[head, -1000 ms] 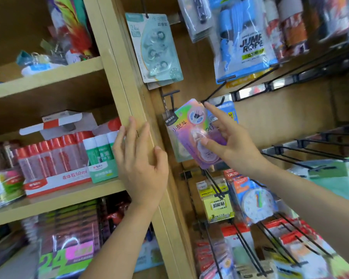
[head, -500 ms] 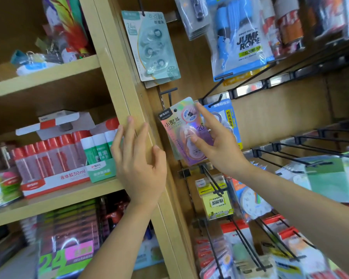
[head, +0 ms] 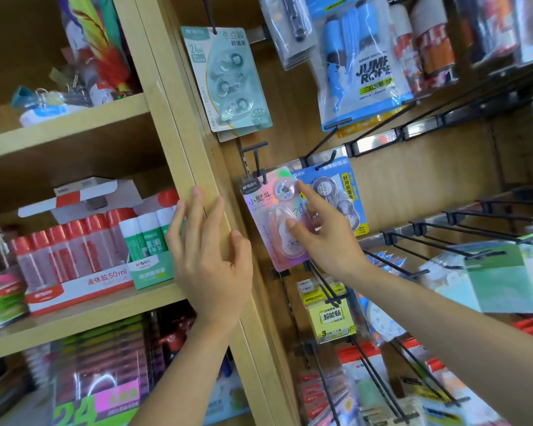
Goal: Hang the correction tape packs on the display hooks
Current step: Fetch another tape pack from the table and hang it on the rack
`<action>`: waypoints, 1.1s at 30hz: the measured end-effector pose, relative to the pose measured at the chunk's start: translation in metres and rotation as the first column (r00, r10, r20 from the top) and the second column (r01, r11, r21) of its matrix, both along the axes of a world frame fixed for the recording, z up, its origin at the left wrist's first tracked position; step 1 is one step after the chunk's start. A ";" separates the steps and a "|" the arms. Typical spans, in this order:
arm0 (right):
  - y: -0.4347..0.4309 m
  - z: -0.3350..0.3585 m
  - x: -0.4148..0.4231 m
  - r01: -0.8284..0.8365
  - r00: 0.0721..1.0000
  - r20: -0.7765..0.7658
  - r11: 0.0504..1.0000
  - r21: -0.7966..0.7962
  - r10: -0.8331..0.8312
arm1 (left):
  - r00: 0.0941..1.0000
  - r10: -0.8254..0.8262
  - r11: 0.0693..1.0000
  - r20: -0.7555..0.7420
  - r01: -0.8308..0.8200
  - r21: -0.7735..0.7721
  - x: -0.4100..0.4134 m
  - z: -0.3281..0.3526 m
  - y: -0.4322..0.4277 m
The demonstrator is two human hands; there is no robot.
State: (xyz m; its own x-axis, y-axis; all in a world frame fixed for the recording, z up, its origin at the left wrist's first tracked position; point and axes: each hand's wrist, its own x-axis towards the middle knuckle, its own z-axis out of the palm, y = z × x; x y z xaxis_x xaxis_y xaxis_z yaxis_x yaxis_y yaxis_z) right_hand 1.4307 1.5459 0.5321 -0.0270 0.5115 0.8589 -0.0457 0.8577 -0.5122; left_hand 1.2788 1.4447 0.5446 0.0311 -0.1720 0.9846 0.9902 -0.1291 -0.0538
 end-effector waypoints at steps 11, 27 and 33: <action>0.009 0.010 0.000 0.422 0.550 0.337 0.603 0.678 -0.764 | 1.000 0.003 1.000 -0.001 -0.003 -0.019 -0.001 -0.002 0.000; 0.052 0.054 -0.010 0.294 0.225 0.699 0.731 0.616 -0.679 | 0.999 0.038 0.999 0.009 -0.038 -0.020 0.001 -0.001 -0.002; 0.016 0.024 0.029 0.205 0.485 0.684 0.831 0.517 -0.545 | 0.999 0.053 0.998 0.005 -0.053 -0.034 0.003 0.002 -0.003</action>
